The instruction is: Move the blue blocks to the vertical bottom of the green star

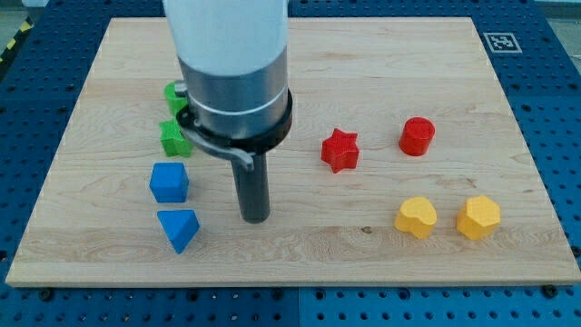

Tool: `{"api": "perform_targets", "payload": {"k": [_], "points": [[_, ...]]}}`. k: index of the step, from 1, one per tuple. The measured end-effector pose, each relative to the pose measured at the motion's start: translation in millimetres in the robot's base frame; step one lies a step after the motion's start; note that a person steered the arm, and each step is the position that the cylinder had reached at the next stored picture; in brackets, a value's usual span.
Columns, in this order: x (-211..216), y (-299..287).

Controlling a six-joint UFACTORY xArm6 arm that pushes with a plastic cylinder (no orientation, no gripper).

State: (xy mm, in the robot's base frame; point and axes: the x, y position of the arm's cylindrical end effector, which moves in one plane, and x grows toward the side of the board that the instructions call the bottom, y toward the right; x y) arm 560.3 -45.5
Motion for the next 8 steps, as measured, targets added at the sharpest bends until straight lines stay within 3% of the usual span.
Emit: {"api": "perform_targets", "payload": {"k": [2, 8], "points": [[20, -14], [20, -56]]}}
